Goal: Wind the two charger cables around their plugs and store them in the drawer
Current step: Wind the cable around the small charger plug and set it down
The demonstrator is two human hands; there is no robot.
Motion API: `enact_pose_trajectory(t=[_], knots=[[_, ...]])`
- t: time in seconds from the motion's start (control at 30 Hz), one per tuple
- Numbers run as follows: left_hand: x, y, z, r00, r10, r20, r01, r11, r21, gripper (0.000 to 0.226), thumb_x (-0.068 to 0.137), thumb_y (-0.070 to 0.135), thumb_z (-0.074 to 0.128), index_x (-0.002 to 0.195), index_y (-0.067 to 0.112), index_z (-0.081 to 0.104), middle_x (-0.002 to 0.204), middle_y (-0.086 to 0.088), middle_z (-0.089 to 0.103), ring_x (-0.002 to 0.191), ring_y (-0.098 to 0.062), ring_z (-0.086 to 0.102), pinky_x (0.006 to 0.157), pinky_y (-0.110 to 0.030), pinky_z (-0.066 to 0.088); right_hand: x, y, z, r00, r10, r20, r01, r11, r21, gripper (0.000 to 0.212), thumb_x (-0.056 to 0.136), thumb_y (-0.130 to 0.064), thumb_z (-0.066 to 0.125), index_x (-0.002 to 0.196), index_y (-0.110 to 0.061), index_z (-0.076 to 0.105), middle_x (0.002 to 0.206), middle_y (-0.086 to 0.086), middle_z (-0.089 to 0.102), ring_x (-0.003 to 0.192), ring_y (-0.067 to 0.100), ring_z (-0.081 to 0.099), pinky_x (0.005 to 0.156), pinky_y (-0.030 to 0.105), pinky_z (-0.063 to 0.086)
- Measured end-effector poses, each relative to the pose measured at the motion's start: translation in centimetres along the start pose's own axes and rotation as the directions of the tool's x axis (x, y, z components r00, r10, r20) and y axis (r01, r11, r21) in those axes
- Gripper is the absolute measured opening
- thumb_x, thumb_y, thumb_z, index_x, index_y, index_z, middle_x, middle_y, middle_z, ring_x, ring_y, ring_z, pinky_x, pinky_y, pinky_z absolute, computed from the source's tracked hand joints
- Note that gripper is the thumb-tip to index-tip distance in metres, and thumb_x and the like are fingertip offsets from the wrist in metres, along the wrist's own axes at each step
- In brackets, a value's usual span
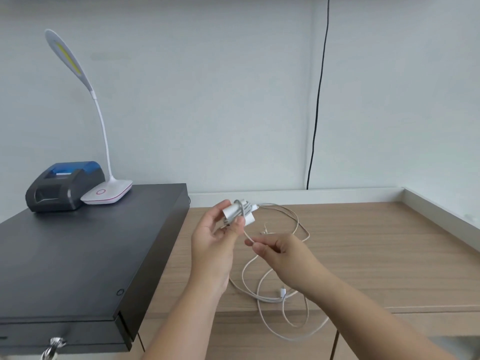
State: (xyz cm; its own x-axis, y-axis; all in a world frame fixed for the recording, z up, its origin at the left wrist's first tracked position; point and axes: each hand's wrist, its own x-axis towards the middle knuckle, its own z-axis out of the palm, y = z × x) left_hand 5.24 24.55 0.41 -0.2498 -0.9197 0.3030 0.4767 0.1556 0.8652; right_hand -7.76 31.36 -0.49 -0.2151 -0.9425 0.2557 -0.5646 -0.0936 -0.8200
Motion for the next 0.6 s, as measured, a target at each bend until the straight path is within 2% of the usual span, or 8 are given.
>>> enact_pose_trajectory(t=[0.1, 0.17, 0.27, 0.37, 0.5, 0.6], knots=[[1.2, -1.1, -0.9, 0.993, 0.106, -0.056, -0.086, 0.958, 0.275, 0.038, 0.082, 0.010, 0.074, 0.113, 0.031, 0.063, 0.106, 0.002, 0.072, 0.092, -0.014, 0.068, 0.079, -0.027, 0.051, -0.4, -0.2, -0.5, 1.000, 0.000, -0.021, -0.003, 0.990, -0.140, 0.016, 0.092, -0.032, 0.059, 0.085, -0.025, 0.072, 0.049, -0.008, 0.042, 0.043, 0.005, 0.036, 0.047, 0.016, 0.030], [1.9, -1.6, -1.7, 0.989, 0.145, -0.029, -0.121, 0.903, 0.413, 0.041, 0.082, 0.014, 0.075, 0.113, 0.036, 0.062, 0.111, 0.003, 0.069, 0.094, -0.012, 0.067, 0.079, -0.024, 0.050, -0.2, -0.6, -1.6, 0.998, 0.000, -0.055, -0.010, 0.985, -0.174, 0.018, 0.091, -0.032, 0.062, 0.080, -0.020, 0.070, 0.041, -0.009, 0.039, 0.041, 0.005, 0.036, 0.045, 0.016, 0.028], [2.4, -2.3, -2.7, 0.985, 0.171, 0.040, -0.165, 0.822, 0.546, 0.047, 0.080, 0.013, 0.077, 0.117, 0.037, 0.060, 0.111, 0.006, 0.066, 0.094, -0.011, 0.065, 0.082, -0.024, 0.051, 0.4, -1.1, -3.3, 0.996, -0.023, -0.086, 0.010, 0.988, -0.154, 0.019, 0.089, -0.031, 0.064, 0.076, -0.018, 0.070, 0.042, -0.010, 0.038, 0.040, 0.005, 0.033, 0.045, 0.017, 0.030], [2.3, -2.6, -3.1, 0.981, 0.127, 0.149, -0.190, 0.806, 0.560, 0.052, 0.079, 0.011, 0.076, 0.119, 0.040, 0.060, 0.111, 0.008, 0.067, 0.098, -0.013, 0.066, 0.086, -0.031, 0.053, 1.0, -1.9, -4.8, 0.992, -0.086, -0.091, 0.065, 0.975, -0.214, 0.016, 0.086, -0.032, 0.068, 0.073, -0.023, 0.071, 0.042, -0.010, 0.038, 0.042, 0.006, 0.033, 0.045, 0.017, 0.031], [1.5, -1.7, -2.9, 0.960, 0.002, 0.281, -0.150, 0.852, 0.503, 0.050, 0.075, 0.018, 0.077, 0.112, 0.049, 0.063, 0.110, 0.002, 0.070, 0.096, -0.018, 0.067, 0.085, -0.029, 0.053, 2.0, -3.1, -6.6, 0.956, -0.287, -0.064, 0.251, 0.910, -0.328, 0.008, 0.082, -0.035, 0.072, 0.077, -0.029, 0.073, 0.043, -0.007, 0.038, 0.044, 0.009, 0.032, 0.049, 0.024, 0.030], [0.8, 0.0, -2.6, 0.913, -0.080, 0.400, -0.082, 0.925, 0.372, 0.047, 0.072, 0.015, 0.076, 0.113, 0.037, 0.068, 0.113, -0.008, 0.070, 0.099, -0.023, 0.065, 0.088, -0.029, 0.053, 2.9, -3.6, -7.8, 0.883, -0.468, -0.031, 0.425, 0.827, -0.367, 0.013, 0.077, -0.043, 0.074, 0.079, -0.030, 0.074, 0.044, -0.007, 0.033, 0.045, 0.011, 0.030, 0.047, 0.021, 0.025]])
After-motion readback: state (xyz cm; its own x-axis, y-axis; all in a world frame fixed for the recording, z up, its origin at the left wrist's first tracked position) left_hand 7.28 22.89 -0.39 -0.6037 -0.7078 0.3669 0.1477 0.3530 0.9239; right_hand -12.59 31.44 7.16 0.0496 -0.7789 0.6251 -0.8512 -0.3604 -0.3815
